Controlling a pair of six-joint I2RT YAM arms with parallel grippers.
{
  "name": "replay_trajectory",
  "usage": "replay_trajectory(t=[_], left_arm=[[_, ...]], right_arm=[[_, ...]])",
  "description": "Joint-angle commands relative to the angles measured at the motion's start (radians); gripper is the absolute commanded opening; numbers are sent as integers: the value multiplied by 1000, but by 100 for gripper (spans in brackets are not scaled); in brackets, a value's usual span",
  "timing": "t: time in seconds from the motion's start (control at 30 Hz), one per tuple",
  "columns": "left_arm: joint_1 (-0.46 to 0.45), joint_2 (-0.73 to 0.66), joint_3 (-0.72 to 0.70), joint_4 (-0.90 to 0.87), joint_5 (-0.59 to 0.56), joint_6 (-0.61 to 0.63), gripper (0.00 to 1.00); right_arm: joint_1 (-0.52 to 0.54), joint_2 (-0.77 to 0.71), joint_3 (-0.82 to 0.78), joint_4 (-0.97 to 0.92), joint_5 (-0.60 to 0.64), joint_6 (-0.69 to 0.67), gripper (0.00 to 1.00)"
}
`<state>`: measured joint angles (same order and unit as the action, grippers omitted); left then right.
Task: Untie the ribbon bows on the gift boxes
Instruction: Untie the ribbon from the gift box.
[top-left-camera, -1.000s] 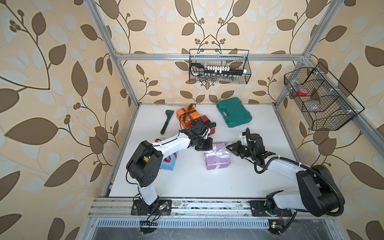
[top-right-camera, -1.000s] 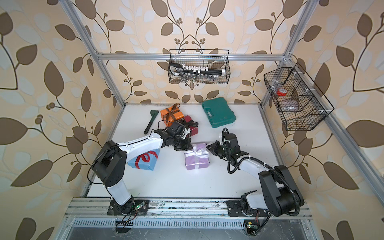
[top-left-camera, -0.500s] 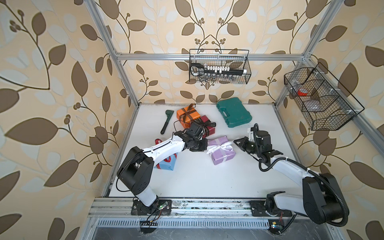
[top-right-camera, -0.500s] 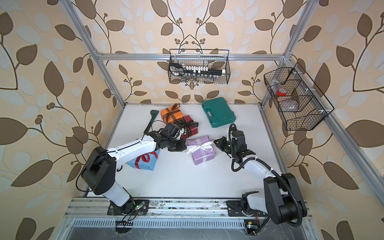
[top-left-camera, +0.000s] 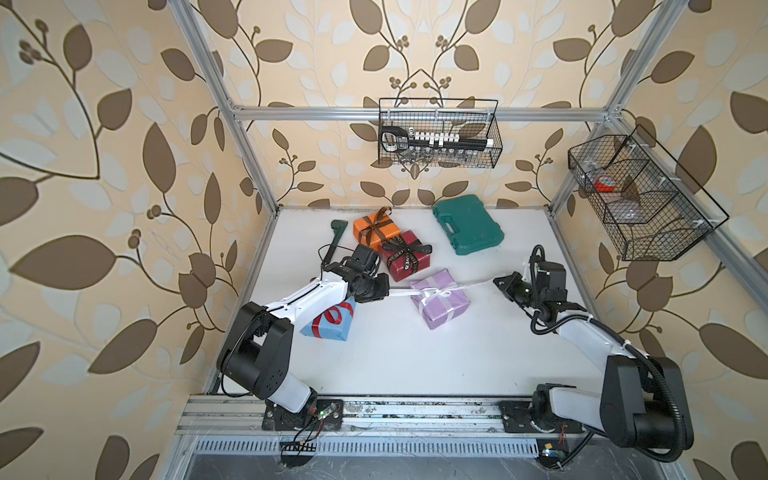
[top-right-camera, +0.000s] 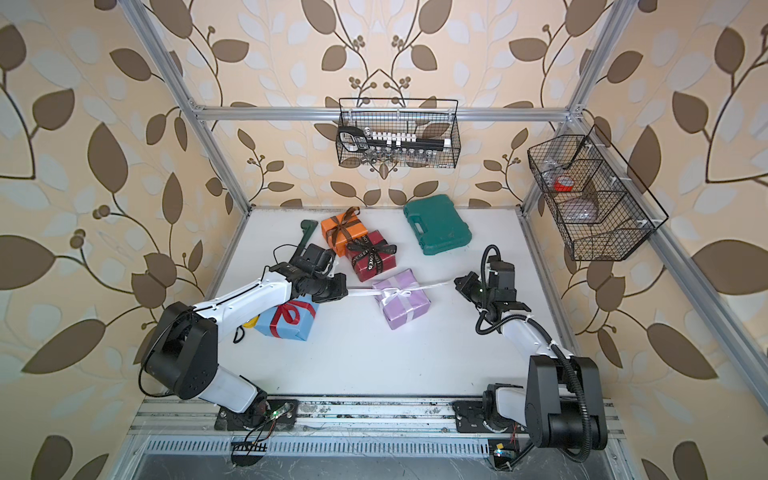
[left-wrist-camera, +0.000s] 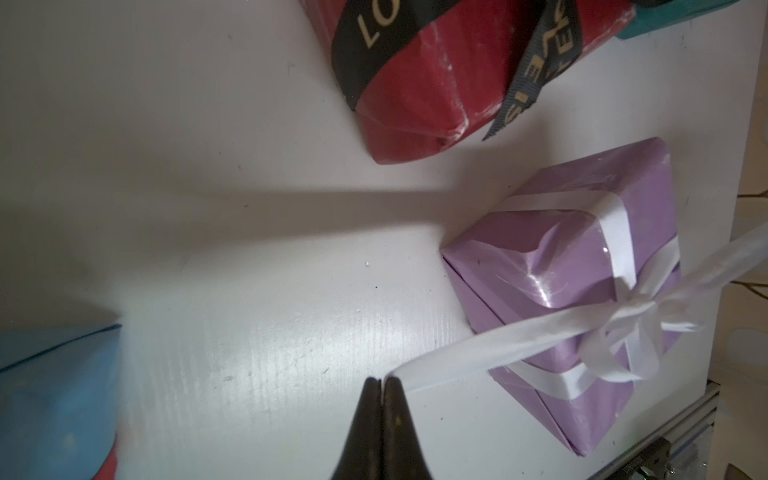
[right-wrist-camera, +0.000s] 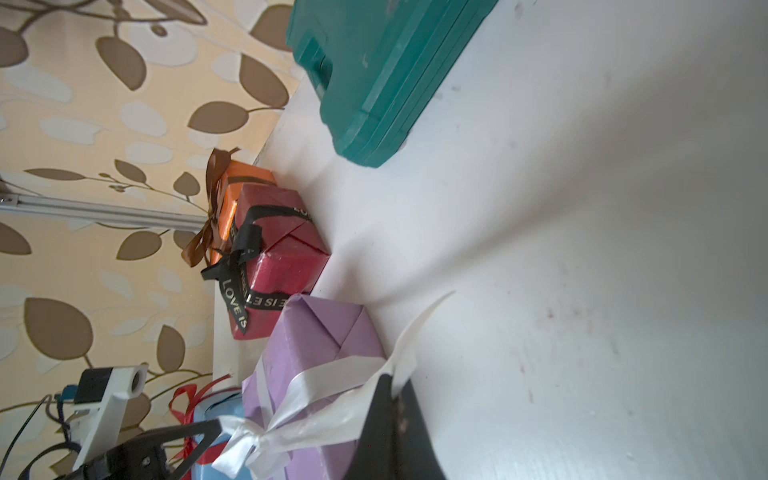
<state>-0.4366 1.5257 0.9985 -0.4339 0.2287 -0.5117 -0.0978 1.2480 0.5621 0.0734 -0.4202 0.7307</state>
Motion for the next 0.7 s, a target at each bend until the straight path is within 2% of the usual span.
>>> replay_trajectory(t=[0.0,0.1,0.23,0.67], left_arm=[[34,-54,-24,-44,-44,30,0],[73,-76,-56,-51,-108,14,0],[116,-146,-97,-29,-115,-7,0],[205,-197,-98,-66,-242,-12,0]], right_arm=[[-60,-28,27,-57,-11,-56,0],[-109,-37,26,-63,-18,-63,0],[-127,-32,40,-78,-8,-77,0],[-195,-31,83,-120,77,-79,0]])
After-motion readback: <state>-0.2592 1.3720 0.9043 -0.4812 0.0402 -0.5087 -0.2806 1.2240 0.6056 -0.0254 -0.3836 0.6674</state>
